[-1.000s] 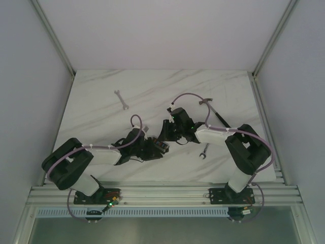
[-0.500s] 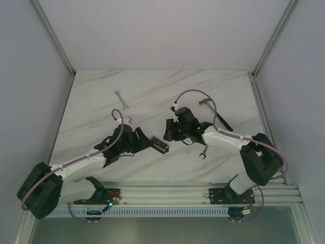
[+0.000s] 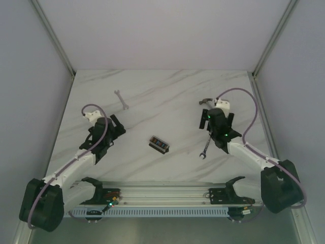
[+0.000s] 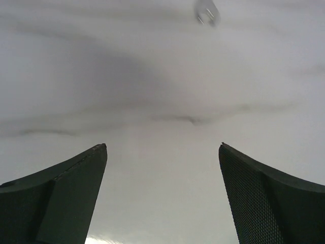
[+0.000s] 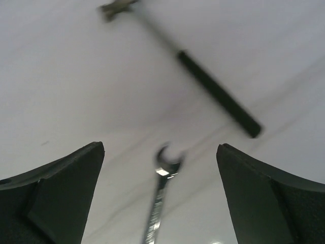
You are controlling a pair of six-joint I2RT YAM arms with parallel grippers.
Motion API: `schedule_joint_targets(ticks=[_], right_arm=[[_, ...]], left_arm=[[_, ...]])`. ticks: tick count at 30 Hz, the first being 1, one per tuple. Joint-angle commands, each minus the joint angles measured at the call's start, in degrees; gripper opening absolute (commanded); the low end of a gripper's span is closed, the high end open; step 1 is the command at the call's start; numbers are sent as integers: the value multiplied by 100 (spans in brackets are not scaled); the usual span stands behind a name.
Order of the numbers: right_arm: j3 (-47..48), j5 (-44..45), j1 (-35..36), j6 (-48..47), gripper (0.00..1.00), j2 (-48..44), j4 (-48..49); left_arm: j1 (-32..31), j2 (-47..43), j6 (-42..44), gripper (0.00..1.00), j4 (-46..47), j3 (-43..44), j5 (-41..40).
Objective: Snap on the fuse box
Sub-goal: Reset both arms
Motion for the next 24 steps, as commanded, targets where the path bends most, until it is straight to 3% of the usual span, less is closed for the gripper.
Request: schedule_joint_targets(ticks=[1,6,8,12,15,18,19,21,24], right_arm=[[-821,1415,-431,-1045,99,-333,2034],[-1745,1319,-1190,-1596,99,50,4182],[-2001,1254,-1370,-1787,99,409,5032],[-2464,662,-1592,-1982,100,773,6608],[-2930,-1,-1798,-2139,100,980,7794],[-3127,-201,-1923,-2124,100,1787,8883],[-3018,-178,-1926,-2140,100,1972,8844],[-2666,-547,-2142,-1981,100,1710,7768],[-2480,-898,-2320,-1878,100,1706,7473]], left_arm=[[559,-73,722,100,484,-37,-1468],[1055,104,1402,100,1703,-444,-2803],[1143,205,2085,100,2682,-715,-2866],[1373,807,2956,100,4918,-1486,-2222],[1482,1274,3311,100,5536,-1446,-1425],[1478,1664,3650,100,6478,-1521,-922],[1483,1840,3790,100,6668,-1511,-794],[1495,2394,4018,100,7323,-1585,-470],[1492,3032,4433,100,7871,-1506,355]])
